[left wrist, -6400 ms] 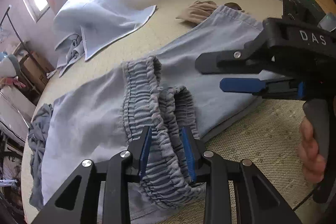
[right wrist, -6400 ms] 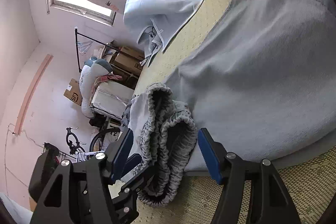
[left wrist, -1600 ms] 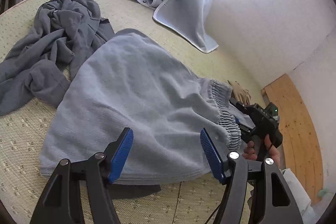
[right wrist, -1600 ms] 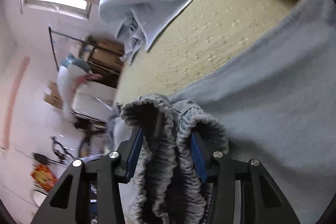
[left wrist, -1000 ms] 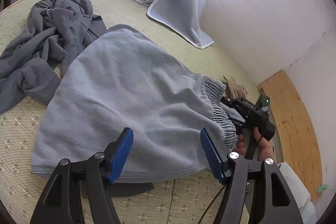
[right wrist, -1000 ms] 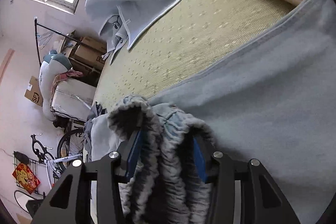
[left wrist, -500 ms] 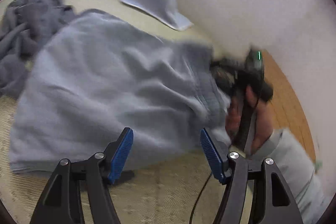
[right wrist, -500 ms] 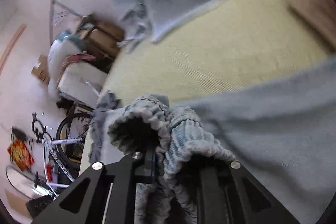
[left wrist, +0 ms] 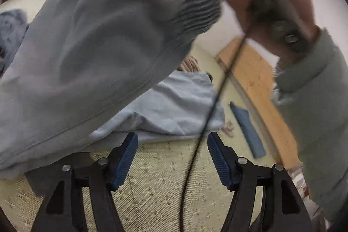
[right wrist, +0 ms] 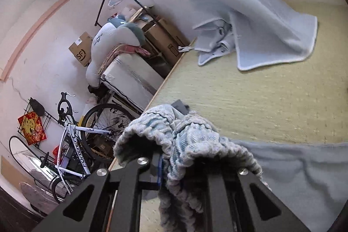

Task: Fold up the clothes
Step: 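Lift the sweatpants high by the grey waistband with the right gripper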

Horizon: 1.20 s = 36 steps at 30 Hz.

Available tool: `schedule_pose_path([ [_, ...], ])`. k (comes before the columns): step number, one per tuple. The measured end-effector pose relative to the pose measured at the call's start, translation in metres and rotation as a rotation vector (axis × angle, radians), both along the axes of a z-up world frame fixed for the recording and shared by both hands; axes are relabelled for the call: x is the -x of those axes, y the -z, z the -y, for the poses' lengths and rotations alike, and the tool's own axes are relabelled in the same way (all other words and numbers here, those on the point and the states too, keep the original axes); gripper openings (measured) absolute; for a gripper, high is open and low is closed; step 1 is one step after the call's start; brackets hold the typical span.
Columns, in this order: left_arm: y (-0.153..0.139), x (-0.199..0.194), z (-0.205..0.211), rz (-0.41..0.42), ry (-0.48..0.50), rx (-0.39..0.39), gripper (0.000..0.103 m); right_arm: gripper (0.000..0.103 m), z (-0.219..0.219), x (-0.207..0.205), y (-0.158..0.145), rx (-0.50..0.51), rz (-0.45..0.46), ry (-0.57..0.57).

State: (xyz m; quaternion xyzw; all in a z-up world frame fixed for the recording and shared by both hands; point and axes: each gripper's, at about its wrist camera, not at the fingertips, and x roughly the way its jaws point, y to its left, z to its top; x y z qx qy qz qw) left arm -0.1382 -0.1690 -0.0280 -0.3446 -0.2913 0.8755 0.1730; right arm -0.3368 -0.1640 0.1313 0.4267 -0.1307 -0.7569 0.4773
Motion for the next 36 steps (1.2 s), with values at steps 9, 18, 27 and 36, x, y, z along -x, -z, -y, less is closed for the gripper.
schedule_pose_path([
  [9,0.033,0.004,0.067,0.049,-0.242,-0.248,0.075,0.013,0.034,-0.023,-0.027,-0.017,0.007,-0.001],
  [18,0.022,-0.012,0.076,-0.049,-0.26,-0.239,0.075,0.013,0.044,-0.021,-0.038,-0.004,0.045,0.046],
  [27,0.035,-0.006,0.086,-0.018,-0.328,-0.229,0.081,0.013,0.055,-0.023,-0.051,-0.011,0.043,0.06],
  [36,0.038,0.004,0.073,-0.029,-0.202,-0.256,0.083,0.013,0.047,-0.012,-0.05,0.006,0.083,0.109],
])
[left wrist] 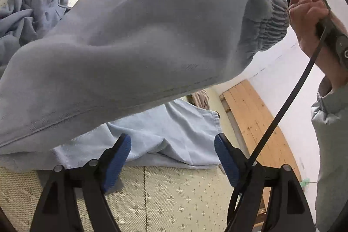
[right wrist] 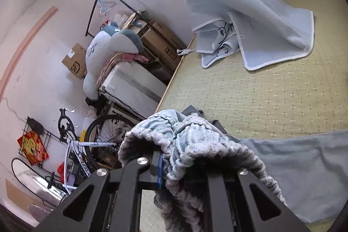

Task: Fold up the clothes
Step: 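Lift the sweatpants high by the grey waistband with the right gripper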

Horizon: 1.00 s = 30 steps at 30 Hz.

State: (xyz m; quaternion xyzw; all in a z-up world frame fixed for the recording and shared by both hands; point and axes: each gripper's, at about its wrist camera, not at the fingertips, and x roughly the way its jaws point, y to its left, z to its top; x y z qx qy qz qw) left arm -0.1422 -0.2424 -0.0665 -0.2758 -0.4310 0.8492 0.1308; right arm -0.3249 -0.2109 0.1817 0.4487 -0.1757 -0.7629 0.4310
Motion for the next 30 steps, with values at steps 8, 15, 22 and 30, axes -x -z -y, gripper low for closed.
schedule_pose_path([
  [8,0.029,-0.022,0.069,-0.291,-0.033,-0.619,0.082,0.013,-0.012,0.013,-0.001,0.018,0.017,0.032],
  [15,-0.011,-0.038,0.068,-0.35,0.212,-0.538,0.084,0.013,-0.026,0.028,0.015,0.012,0.048,0.077],
  [22,0.014,-0.051,0.096,-0.151,0.032,-0.491,0.084,0.013,-0.037,0.033,0.015,0.015,0.047,0.095],
  [30,-0.003,-0.037,0.046,0.077,0.018,0.074,0.083,0.013,-0.035,0.031,0.007,0.017,0.041,0.077],
])
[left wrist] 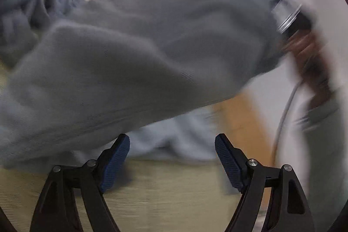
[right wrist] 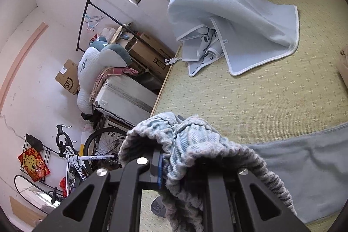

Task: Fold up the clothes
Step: 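Lift the sweatpants high by the grey waistband with the right gripper, then lower the sweatpants onto the bed and open the right gripper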

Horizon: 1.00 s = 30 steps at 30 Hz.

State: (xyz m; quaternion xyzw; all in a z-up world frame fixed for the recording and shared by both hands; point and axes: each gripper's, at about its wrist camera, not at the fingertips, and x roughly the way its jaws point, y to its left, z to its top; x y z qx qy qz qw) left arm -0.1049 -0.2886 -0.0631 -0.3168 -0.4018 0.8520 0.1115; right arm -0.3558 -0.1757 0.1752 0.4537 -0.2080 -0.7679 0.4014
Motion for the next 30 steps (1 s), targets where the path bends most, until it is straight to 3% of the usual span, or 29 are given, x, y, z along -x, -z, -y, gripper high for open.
schedule_pose_path([
  [2,-0.007,0.002,-0.003,0.011,-0.043,0.101,0.083,0.013,0.001,-0.004,-0.001,0.001,-0.004,-0.013],
  [8,-0.01,0.011,-0.011,0.064,-0.052,0.238,0.081,0.013,-0.004,-0.014,0.001,0.006,-0.025,-0.049],
  [9,-0.008,0.012,-0.012,0.089,-0.064,0.279,0.076,0.013,-0.006,-0.013,0.004,0.003,-0.023,-0.054],
  [12,-0.013,0.003,0.001,0.135,-0.174,0.398,0.047,0.013,-0.013,-0.008,0.011,-0.011,-0.023,-0.059],
  [13,-0.014,0.0,0.006,0.15,-0.213,0.437,0.046,0.013,-0.017,-0.006,0.014,-0.016,-0.025,-0.059],
  [15,-0.011,-0.01,0.027,0.191,-0.301,0.448,0.043,0.013,-0.027,-0.002,0.021,-0.027,-0.025,-0.055],
  [17,-0.005,-0.018,0.048,0.241,-0.368,0.442,0.033,0.013,-0.038,0.001,0.032,-0.041,-0.025,-0.058],
  [24,0.009,-0.028,0.055,0.321,-0.471,0.509,0.004,0.013,-0.074,0.011,0.084,-0.085,-0.016,-0.065],
  [26,0.014,-0.036,0.059,0.332,-0.514,0.507,0.002,0.013,-0.088,0.019,0.112,-0.093,0.019,-0.049],
  [30,0.012,-0.046,0.05,0.322,-0.569,0.578,0.002,0.013,-0.111,0.041,0.174,-0.133,0.137,-0.008],
])
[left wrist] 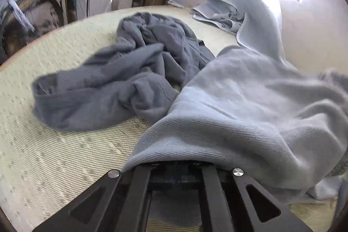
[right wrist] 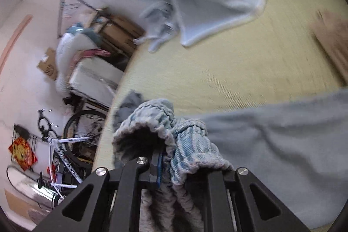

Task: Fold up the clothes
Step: 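Lower the sweatpants onto the bed and open the right gripper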

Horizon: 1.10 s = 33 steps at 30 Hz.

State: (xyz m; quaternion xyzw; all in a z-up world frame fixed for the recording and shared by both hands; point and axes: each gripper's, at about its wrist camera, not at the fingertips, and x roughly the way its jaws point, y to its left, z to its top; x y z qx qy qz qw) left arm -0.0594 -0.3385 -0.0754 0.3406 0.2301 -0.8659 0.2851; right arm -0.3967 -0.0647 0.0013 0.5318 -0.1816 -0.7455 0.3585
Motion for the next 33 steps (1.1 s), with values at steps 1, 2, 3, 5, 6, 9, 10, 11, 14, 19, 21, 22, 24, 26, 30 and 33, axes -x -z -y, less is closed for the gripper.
schedule_pose_path([
  [1,-0.004,0.002,-0.004,-0.009,-0.009,0.014,0.002,0.013,-0.004,0.004,0.012,-0.008,0.026,0.012],
  [2,-0.007,0.004,-0.007,-0.018,-0.019,0.026,0.002,0.013,-0.008,0.007,0.021,-0.008,0.045,0.023],
  [3,-0.007,0.007,-0.008,-0.021,-0.027,0.039,0.002,0.013,-0.01,0.009,0.029,-0.001,0.057,0.028],
  [5,0.0,0.012,-0.006,0.015,-0.025,0.035,0.002,0.015,-0.013,0.013,0.042,0.008,0.051,0.018],
  [6,0.008,0.016,-0.003,0.05,-0.023,0.01,0.002,0.015,-0.013,0.017,0.053,-0.012,0.052,0.006],
  [9,0.02,0.018,0.001,0.097,-0.013,-0.05,0.002,0.018,-0.013,0.028,0.087,-0.104,0.106,-0.017],
  [10,0.017,0.018,-0.001,0.093,-0.004,-0.044,0.003,0.018,-0.014,0.03,0.095,-0.12,0.12,-0.02],
  [11,0.014,0.018,-0.003,0.091,0.002,-0.04,0.004,0.019,-0.017,0.029,0.095,-0.116,0.12,-0.023],
  [14,0.001,0.012,-0.009,0.061,0.019,-0.034,0.011,0.021,-0.028,0.023,0.084,-0.088,0.102,-0.04],
  [19,-0.017,0.001,-0.018,0.007,0.054,-0.048,0.037,0.062,-0.054,-0.01,0.036,-0.14,-0.025,-0.074],
  [21,-0.025,-0.003,-0.023,-0.013,0.067,-0.036,0.04,0.099,-0.074,-0.022,0.013,-0.132,-0.094,-0.073],
  [22,-0.028,-0.005,-0.025,-0.022,0.074,-0.029,0.042,0.102,-0.084,-0.028,0.003,-0.129,-0.121,-0.067],
  [24,-0.035,-0.008,-0.031,-0.033,0.085,-0.015,0.045,0.102,-0.107,-0.046,-0.024,-0.126,-0.185,-0.04],
  [26,-0.039,-0.011,-0.036,-0.035,0.091,-0.009,0.049,0.102,-0.133,-0.07,-0.053,-0.155,-0.299,0.008],
  [30,-0.059,-0.032,-0.05,-0.109,0.096,0.026,0.08,0.102,-0.195,-0.144,-0.107,-0.317,-0.614,0.123],
  [33,-0.081,-0.051,-0.069,-0.188,0.118,0.065,0.084,0.102,-0.236,-0.187,-0.12,-0.377,-0.737,0.216],
])
